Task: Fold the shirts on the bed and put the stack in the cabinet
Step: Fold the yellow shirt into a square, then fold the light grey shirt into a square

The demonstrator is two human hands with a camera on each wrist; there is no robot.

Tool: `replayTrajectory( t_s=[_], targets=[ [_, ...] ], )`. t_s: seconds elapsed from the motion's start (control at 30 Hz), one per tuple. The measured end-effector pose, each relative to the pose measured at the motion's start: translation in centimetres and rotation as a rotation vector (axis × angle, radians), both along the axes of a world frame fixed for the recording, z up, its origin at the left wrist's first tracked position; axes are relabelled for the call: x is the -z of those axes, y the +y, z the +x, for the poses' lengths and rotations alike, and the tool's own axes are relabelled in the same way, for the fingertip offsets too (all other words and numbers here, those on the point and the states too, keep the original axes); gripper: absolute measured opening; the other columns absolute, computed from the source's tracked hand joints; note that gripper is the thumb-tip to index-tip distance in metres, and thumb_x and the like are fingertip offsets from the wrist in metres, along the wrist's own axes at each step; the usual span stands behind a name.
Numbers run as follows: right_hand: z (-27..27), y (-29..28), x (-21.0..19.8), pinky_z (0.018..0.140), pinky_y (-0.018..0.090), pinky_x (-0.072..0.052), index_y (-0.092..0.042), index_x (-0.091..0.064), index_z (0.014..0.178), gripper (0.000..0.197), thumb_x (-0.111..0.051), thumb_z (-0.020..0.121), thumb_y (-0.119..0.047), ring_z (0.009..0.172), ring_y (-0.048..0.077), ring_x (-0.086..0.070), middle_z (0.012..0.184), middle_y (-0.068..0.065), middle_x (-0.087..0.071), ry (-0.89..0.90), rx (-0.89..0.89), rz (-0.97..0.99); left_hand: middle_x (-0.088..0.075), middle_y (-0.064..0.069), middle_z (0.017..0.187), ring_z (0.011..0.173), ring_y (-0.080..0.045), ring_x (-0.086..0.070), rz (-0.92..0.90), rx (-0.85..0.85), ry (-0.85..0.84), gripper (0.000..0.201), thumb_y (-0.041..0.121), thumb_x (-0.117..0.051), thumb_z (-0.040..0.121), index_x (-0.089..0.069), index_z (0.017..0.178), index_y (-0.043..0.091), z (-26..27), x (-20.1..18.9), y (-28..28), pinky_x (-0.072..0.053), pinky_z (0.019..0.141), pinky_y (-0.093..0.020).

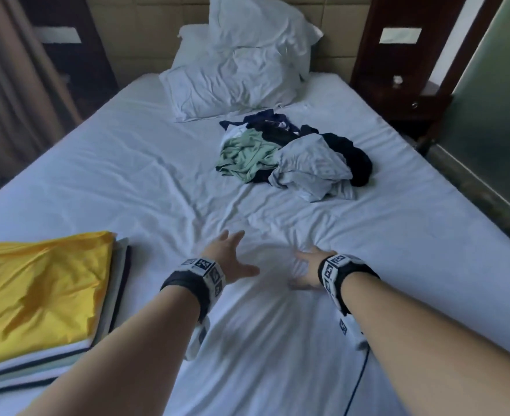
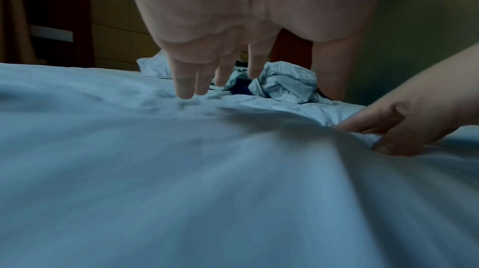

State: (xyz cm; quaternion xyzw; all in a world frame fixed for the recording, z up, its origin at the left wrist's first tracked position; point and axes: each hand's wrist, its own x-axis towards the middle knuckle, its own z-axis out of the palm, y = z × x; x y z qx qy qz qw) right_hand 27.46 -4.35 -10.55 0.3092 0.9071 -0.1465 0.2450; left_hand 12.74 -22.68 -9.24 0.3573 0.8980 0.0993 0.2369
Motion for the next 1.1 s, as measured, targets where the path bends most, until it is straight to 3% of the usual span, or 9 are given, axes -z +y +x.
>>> replayTrajectory(
  t_s=[0.13,0.3,0.47,0.57,0.67,0.8,0.87,0.97,1.1],
  targets=[
    [-0.8,1.1,-0.1,0.112,0.041,-0.04,-0.032,-0.042,0.149,0.084,-0.069,0.076,-0.065,0.138,0.029,-0.046,0.156,0.003,-0.041,-0.009,-0.085,-0.026,0.0,-0.002,0.172,0.158,-0.029,-0.005,-0.084,0.043,0.044,0.12,0.063,-0.082,0.072,-0.009,0.163,0.036,-1.8,1.4,4.9,-0.022,0.124,-0.055],
    [-1.6,2.6,1.2,0.117,0.045,-0.033,-0.032,-0.025,0.158,0.094,-0.066,0.081,-0.069,0.146,0.032,-0.034,0.166,0.004,-0.02,-0.081,-0.13,-0.039,0.007,-0.004,0.171,0.155,-0.041,0.008,-0.206,0.036,0.107,0.14,0.067,-0.089,0.056,0.0,0.16,0.043,-4.8,2.2,10.6,-0.024,0.118,-0.067],
    [-2.4,4.0,0.8,0.117,0.043,-0.034,-0.029,-0.024,0.16,0.087,-0.065,0.089,-0.059,0.145,0.03,-0.037,0.163,0.007,-0.03,-0.148,-0.187,-0.051,-0.024,-0.003,0.153,0.139,-0.055,-0.028,-0.392,0.126,0.106,0.144,0.079,-0.084,0.025,-0.008,0.146,0.061,-5.2,3.4,14.1,-0.042,0.095,-0.075],
    [-3.3,4.8,-0.4,0.113,0.036,-0.04,-0.03,-0.032,0.158,0.078,-0.069,0.091,-0.047,0.139,0.027,-0.047,0.158,0.006,-0.04,-0.18,-0.207,-0.045,-0.024,0.0,0.154,0.14,-0.051,-0.033,-0.406,0.143,0.11,0.149,0.084,-0.078,0.02,-0.004,0.148,0.064,-6.1,4.2,14.3,-0.043,0.101,-0.07],
    [-5.2,7.2,-1.6,0.099,0.032,-0.051,-0.027,-0.059,0.142,0.057,-0.073,0.088,-0.039,0.116,0.023,-0.063,0.138,0.003,-0.062,-0.17,-0.227,-0.02,-0.023,0.001,0.159,0.143,-0.047,-0.031,-0.39,0.144,0.119,0.149,0.085,-0.078,0.021,-0.004,0.148,0.065,-6.3,4.6,14.2,-0.039,0.108,-0.066],
    [-7.8,12.3,-3.0,0.088,0.033,-0.054,-0.021,-0.075,0.102,0.017,-0.064,0.09,-0.027,0.105,0.027,-0.065,0.114,0.006,-0.069,0.256,0.043,0.129,-0.01,-0.002,0.167,0.15,-0.046,-0.021,-0.425,0.156,0.089,0.147,0.083,-0.083,0.033,0.001,0.152,0.061,-6.4,4.4,14.3,-0.033,0.113,-0.067],
    [-9.0,14.8,-3.0,0.109,0.04,-0.041,-0.03,-0.071,0.107,0.02,-0.06,0.091,-0.026,0.132,0.032,-0.043,0.141,0.008,-0.049,0.494,0.133,0.312,-0.01,-0.004,0.167,0.149,-0.046,-0.023,-0.449,0.167,0.087,0.146,0.083,-0.083,0.035,0.002,0.152,0.061,-6.6,4.4,14.6,-0.036,0.111,-0.068],
    [-10.5,17.6,-1.8,0.124,0.047,-0.003,-0.046,-0.056,0.129,0.042,-0.064,0.088,-0.041,0.152,0.036,0.007,0.168,0.001,-0.005,0.4,0.047,0.408,-0.009,-0.007,0.167,0.149,-0.046,-0.024,-0.475,0.186,0.071,0.146,0.082,-0.084,0.038,0.003,0.154,0.059,-6.8,4.6,15.0,-0.037,0.11,-0.067],
    [-11.3,18.2,0.0,0.124,0.054,0.005,-0.025,-0.062,0.124,0.033,-0.059,0.092,-0.033,0.15,0.023,-0.021,0.143,-0.001,-0.05,0.396,0.013,0.503,-0.004,-0.008,0.168,0.15,-0.047,-0.021,-0.502,0.19,0.051,0.147,0.08,-0.086,0.04,0.005,0.154,0.058,-7.1,4.7,15.4,-0.034,0.112,-0.067]
  ],
)
